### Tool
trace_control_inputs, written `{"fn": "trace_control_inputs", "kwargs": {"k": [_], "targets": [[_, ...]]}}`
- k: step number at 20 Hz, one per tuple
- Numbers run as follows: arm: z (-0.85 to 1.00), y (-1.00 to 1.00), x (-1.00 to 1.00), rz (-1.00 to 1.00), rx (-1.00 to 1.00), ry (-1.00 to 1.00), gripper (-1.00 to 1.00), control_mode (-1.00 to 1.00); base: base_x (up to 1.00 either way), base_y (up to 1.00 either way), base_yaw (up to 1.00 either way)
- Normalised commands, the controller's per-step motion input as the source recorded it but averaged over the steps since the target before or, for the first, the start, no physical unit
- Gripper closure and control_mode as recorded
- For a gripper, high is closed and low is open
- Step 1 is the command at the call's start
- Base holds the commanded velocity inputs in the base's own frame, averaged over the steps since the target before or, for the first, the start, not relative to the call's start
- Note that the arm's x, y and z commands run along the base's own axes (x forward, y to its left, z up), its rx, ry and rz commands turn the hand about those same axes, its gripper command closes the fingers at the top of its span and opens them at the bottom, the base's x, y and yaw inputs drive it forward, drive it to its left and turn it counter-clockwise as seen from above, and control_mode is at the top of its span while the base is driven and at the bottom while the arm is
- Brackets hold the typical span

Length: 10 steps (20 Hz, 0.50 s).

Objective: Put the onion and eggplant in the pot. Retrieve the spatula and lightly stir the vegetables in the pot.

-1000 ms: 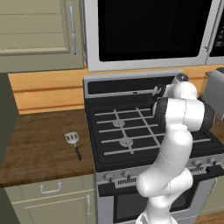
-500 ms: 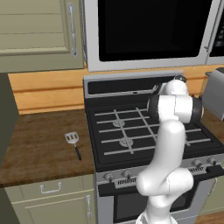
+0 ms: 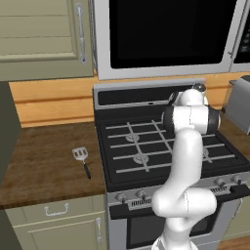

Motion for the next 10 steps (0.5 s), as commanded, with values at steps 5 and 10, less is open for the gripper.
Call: {"fn": "trace_control_inputs", "kwargs": {"k": [5,10], "targets": [[-0.03,-0.03,-0.38,0.00,0.00,0.00,-1.00,-1.00,0.00,0.00,0.00],[0.00,0.01,-0.49,0.00,0.00,0.00,-1.00,-1.00,0.00,0.00,0.00]]}}
